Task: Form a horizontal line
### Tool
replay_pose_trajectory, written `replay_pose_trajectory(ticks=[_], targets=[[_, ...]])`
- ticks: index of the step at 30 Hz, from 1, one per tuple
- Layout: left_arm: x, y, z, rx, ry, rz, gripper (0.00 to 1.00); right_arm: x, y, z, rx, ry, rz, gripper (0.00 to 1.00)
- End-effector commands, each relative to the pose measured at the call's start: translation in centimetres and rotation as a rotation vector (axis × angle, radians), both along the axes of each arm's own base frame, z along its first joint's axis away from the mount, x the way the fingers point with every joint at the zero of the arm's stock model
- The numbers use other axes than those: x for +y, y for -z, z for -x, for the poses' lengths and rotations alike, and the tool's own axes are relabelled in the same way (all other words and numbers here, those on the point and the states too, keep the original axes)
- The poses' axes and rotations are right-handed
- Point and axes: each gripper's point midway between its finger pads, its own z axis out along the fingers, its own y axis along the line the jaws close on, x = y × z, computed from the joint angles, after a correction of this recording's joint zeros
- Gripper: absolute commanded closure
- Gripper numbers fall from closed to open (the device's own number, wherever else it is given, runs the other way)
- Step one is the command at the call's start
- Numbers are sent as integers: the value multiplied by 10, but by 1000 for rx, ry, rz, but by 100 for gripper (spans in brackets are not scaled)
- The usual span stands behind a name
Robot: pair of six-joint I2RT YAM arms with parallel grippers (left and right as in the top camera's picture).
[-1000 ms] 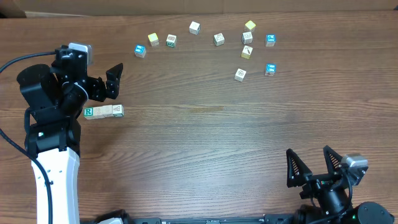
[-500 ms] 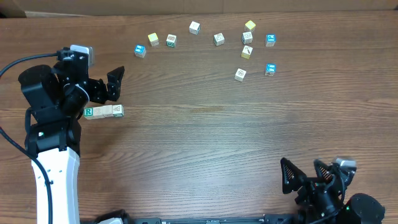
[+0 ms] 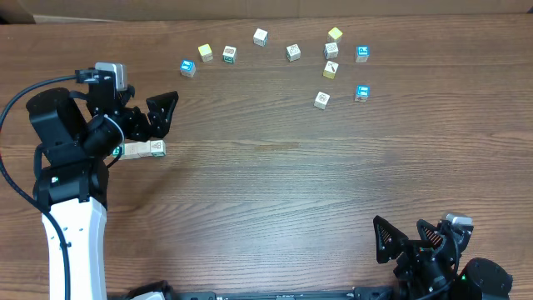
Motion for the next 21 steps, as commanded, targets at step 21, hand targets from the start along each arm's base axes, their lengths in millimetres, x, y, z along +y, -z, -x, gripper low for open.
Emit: replay_pose_trajectory(ticks=[21], targets=[[-12,-23,26,-109,-206,-91,0,2,2,-1,10,-11,-8,0]])
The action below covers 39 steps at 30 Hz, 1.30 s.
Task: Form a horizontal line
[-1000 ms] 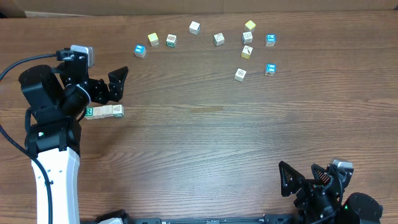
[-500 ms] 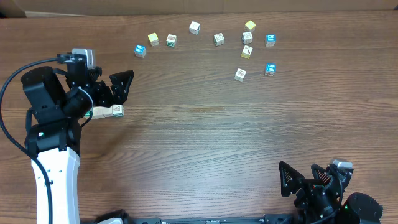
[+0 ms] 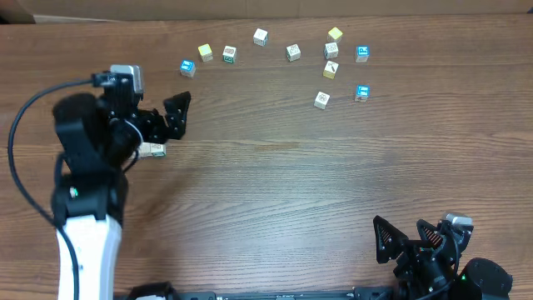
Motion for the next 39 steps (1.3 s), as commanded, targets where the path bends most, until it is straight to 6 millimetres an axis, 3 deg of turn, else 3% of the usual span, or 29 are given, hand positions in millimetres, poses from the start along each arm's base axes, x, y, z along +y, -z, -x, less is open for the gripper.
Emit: replay_pose_trajectory(ticks=[1,4,13,21,25,39], targets=[[12,-7,21,-84,-125,-37,0,2,2,-1,10,-11,-8,0],[14,5,41,-132,-150,-46,0,2,2,-1,10,-11,-8,0],[29,69,92,-181,-272,6,0,2,2,-1,10,-11,-8,0],[37,124,111,-242,-352,107,1,2,2,-1,10,-11,-8,0],[37,142,114,-253,-355,118,0,2,2,-1,10,-11,-8,0],[71,108,119,-406,-522,93,1,2,2,-1,10,-11,-8,0]])
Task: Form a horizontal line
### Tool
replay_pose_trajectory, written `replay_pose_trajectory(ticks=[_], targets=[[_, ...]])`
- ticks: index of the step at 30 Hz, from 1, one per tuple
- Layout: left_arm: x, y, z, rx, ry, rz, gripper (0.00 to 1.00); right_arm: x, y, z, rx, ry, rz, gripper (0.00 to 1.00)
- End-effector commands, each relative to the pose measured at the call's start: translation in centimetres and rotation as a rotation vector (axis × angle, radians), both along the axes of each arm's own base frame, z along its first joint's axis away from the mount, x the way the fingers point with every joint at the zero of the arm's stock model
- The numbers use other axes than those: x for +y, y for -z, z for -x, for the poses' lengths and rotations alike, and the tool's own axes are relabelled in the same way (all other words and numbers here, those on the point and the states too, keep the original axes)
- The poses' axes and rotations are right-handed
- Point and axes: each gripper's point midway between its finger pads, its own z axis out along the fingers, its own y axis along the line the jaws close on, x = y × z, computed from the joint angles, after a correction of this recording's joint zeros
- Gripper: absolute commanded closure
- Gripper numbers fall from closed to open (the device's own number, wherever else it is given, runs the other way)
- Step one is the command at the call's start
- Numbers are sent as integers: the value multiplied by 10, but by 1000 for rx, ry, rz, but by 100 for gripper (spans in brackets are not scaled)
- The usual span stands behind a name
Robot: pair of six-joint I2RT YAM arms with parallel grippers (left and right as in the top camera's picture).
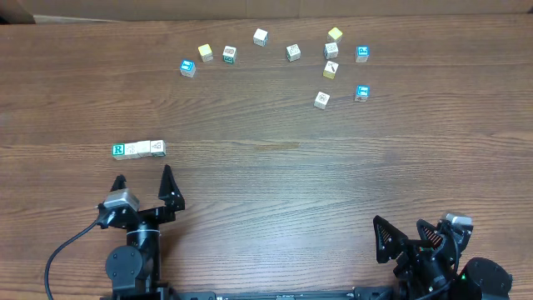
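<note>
A short row of three small blocks lies side by side, left to right, on the left part of the wooden table. Its leftmost block carries a green letter. My left gripper stands open near the front edge, just in front of the row and apart from it, holding nothing. My right gripper rests open at the front right, far from every block.
Several loose blocks lie scattered along the back: a blue one, a yellow one, a white one, a yellow one and two blue ones. A cardboard edge runs along the far side.
My left arm stood over the row's right end, hiding part of it. Now it sits at the front edge, and all three blocks show. The right arm has not moved.
My left gripper was open just behind the row, with the arm covering its left end. Then it stood a little further right and back, still open. Now it is back at the front and the row of three lies uncovered.
</note>
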Motion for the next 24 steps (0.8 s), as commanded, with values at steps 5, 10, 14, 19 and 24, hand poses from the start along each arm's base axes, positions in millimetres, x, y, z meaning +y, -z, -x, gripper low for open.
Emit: replay_pose_trajectory(ticks=[5,10,14,19,24], targets=[[13,20,3,74,-68,15,0,2,2,-1,7,-11,-7,0],[14,20,3,72,-68,13,0,2,2,-1,7,-11,-7,0],[13,20,3,73,-68,13,0,2,2,-1,7,-11,-7,0],[13,20,3,74,-68,13,0,2,2,-1,7,-11,-7,0],[14,20,3,74,-68,13,0,2,2,-1,7,-11,-7,0]])
